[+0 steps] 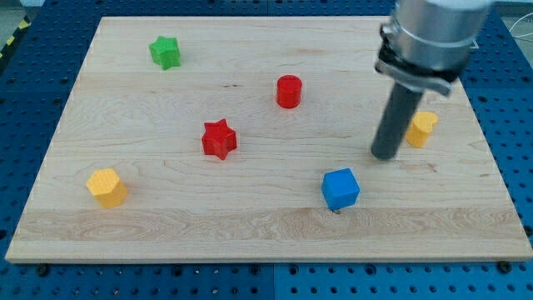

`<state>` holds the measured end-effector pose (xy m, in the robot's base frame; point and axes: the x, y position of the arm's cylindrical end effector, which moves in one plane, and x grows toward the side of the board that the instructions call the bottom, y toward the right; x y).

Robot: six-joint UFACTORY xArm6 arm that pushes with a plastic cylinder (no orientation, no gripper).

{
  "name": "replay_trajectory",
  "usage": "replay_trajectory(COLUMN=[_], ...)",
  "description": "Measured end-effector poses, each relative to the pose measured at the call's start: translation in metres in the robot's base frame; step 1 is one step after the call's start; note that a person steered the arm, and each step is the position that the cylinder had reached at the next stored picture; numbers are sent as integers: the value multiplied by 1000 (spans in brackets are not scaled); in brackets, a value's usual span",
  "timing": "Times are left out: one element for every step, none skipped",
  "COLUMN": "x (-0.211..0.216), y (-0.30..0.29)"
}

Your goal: Push yellow heart towards green circle

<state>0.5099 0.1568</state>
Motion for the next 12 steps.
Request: replay_trajectory(x=[15,7,-15,-37,-40,-51,-57,-59,-68,-72,-73,-78], y=[25,34,44,52,52,52,52,52,52,52,52,52])
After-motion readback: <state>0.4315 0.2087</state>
